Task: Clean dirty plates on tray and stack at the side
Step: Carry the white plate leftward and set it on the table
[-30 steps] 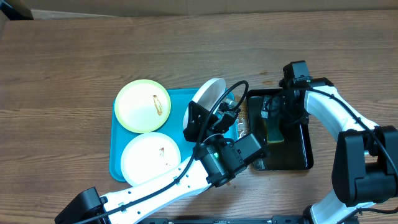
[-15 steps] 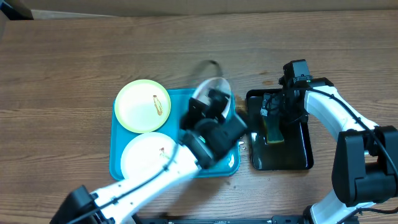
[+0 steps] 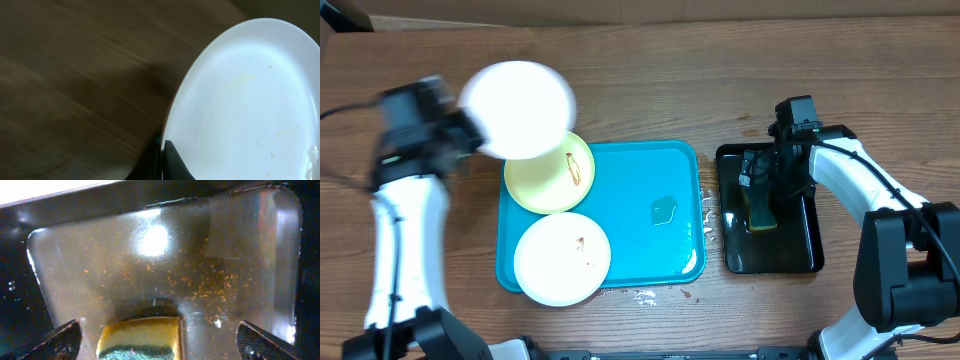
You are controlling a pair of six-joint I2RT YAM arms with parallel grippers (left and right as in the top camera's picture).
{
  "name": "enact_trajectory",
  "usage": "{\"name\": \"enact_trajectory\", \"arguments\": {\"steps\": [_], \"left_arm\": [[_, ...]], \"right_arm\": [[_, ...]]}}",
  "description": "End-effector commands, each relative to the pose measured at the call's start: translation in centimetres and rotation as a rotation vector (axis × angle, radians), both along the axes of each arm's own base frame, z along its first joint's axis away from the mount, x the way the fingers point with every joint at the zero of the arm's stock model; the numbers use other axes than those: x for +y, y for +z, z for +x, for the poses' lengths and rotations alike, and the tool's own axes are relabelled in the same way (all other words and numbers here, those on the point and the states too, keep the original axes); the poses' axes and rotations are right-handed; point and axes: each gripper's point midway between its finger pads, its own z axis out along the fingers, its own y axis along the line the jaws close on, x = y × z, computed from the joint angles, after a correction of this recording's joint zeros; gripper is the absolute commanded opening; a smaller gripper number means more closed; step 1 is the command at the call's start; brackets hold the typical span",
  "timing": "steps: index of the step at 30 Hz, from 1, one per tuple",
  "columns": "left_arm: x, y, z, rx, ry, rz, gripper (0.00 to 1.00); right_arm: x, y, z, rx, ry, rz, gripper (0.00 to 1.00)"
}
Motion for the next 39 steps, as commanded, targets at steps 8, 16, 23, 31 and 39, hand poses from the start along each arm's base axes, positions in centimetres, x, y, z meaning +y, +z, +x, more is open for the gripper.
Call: {"name": "enact_trajectory", "arguments": {"steps": [8, 16, 23, 31, 39], "left_arm": [[15.3, -8.5, -4.9, 0.108, 0.377, -0.106, 0.04], [17.4, -12.8, -4.7, 0.15, 0.414, -0.098, 0.04], [17.8, -14.6, -4.4, 0.162, 0.414, -0.096, 0.05], [13.6, -11.2, -0.8, 0.005, 0.204, -0.301, 1.0], [2.5, -4.1, 0.9, -0.004, -0.058, -0.428, 1.0]], "right_arm": [[0.0, 0.2, 0.8, -0.017, 0.0, 0.0, 1.0], [0.0, 0.2, 0.8, -0.017, 0.0, 0.0, 1.0], [0.0, 0.2, 0.8, -0.017, 0.0, 0.0, 1.0], [0.0, 0.2, 0.8, -0.017, 0.0, 0.0, 1.0], [0.0, 0.2, 0.8, -0.017, 0.0, 0.0, 1.0]]}}
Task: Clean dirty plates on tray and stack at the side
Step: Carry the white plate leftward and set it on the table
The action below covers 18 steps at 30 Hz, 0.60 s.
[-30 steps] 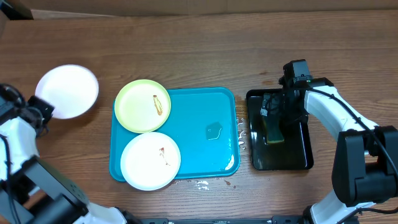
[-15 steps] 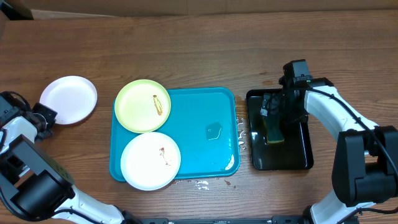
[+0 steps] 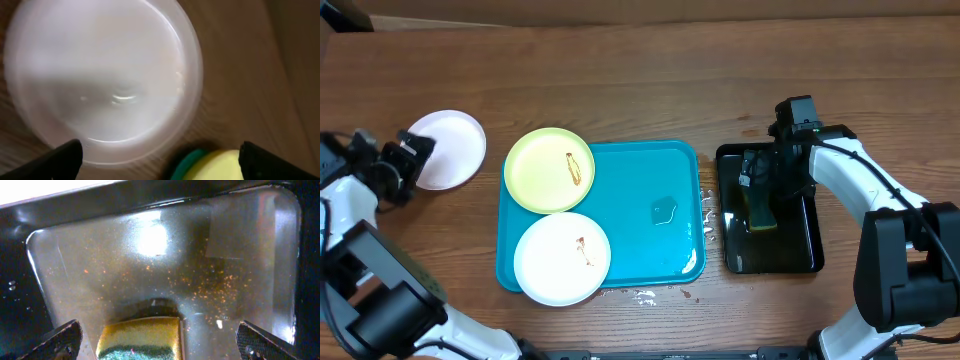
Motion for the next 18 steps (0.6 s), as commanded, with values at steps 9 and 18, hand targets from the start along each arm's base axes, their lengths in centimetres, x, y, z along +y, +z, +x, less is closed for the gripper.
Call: {"name": "enact_trajectory", "arguments": {"steps": [9, 18], "left_arm": [[-20.5, 3.9, -1.3, 0.186, -0.497, 0.127, 1.0], [-30.0, 2.4, -7.2, 0.382, -0.826, 0.209, 0.85]], "right_arm": [[0.0, 0.2, 0.8, -0.017, 0.0, 0.0, 1.0], [0.0, 0.2, 0.8, -0.017, 0.0, 0.0, 1.0]]}}
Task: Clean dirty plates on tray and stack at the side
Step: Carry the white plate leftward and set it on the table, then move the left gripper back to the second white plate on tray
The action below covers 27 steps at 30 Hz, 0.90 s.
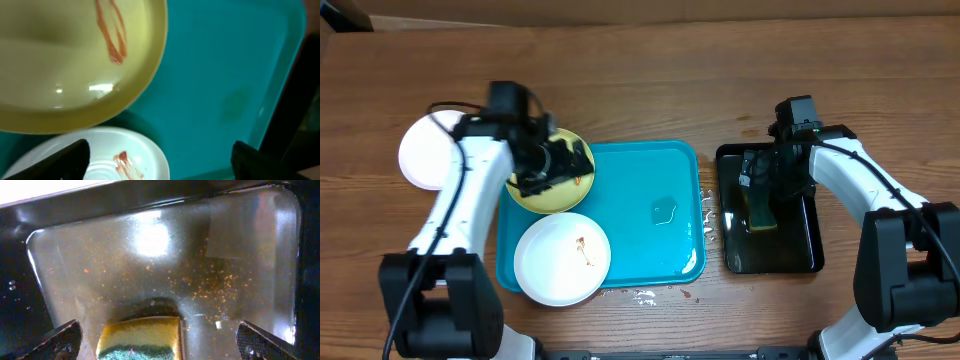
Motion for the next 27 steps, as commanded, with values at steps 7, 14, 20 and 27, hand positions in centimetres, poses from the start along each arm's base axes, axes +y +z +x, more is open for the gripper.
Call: {"name": "enact_trajectory", "arguments": {"steps": [7, 14, 20, 27], "left_arm": [[-5.8, -0.2, -4.3, 0.05, -0.198, 0.121, 0.43], [-8.2, -1.7, -6.0, 0.072, -0.116, 0.207, 0.28], [-7.8, -2.9, -7.4, 0.133, -0.005, 0.237, 0.11], [-6.4, -4.5, -9.0, 0.189, 0.043, 0.29, 0.28]], "right_arm": [[0.0, 0.2, 0.8, -0.016, 0.0, 0.0, 1.0], [0.0, 0.2, 0.8, -0.016, 0.0, 0.0, 1.0], [0.0, 0.2, 0.8, -0.016, 0.0, 0.0, 1.0], [0.0, 0.2, 0.8, -0.016, 0.0, 0.0, 1.0]]}}
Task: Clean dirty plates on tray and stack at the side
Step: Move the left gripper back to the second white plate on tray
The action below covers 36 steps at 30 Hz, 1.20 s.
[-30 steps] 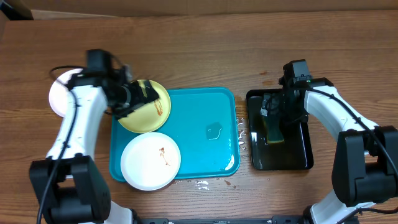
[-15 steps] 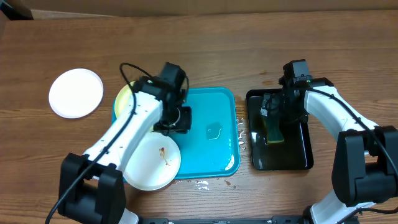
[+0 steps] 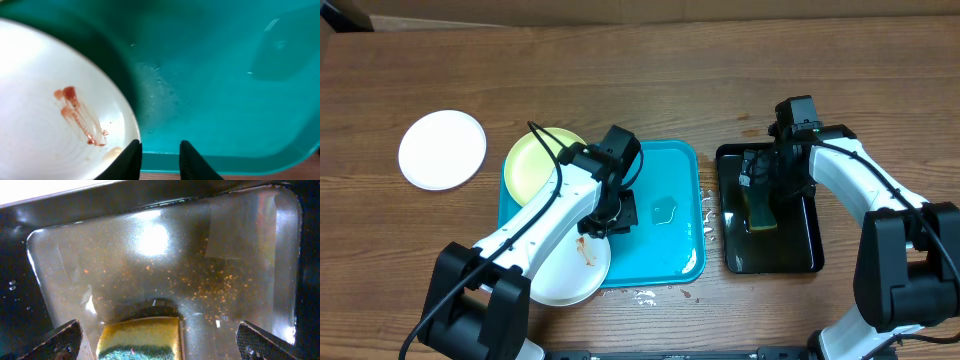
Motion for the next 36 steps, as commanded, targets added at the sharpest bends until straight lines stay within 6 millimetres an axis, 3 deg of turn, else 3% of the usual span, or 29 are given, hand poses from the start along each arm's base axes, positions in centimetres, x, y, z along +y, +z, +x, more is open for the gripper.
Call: {"name": "enact_trajectory", "arguments": {"steps": [1, 10, 19, 23, 36], "left_arm": [[0.8, -0.1, -0.6, -0.006, 0.055, 0.033, 0.27], [1.6, -1.7, -1.8, 0.023, 0.058, 0.054, 0.28], [1.2, -3.2, -1.7, 0.0, 0.079, 0.027, 0.24], [0.1, -3.1, -2.1, 0.028, 0.084, -0.036, 0.19], [-4.4, -2.8, -1.4, -0.052, -0.012, -0.151, 0.21]], "right_arm": [[0.0, 0.2, 0.8, -0.017, 0.0, -0.001, 1.0], [0.0, 0.2, 0.8, -0.017, 0.0, -0.001, 1.0], [0.0, 0.2, 0.8, -0.017, 0.0, -0.001, 1.0], [0.0, 0.2, 0.8, -0.017, 0.0, -0.001, 1.0], [0.0, 0.2, 0.8, -0.017, 0.0, -0.001, 1.0]]}}
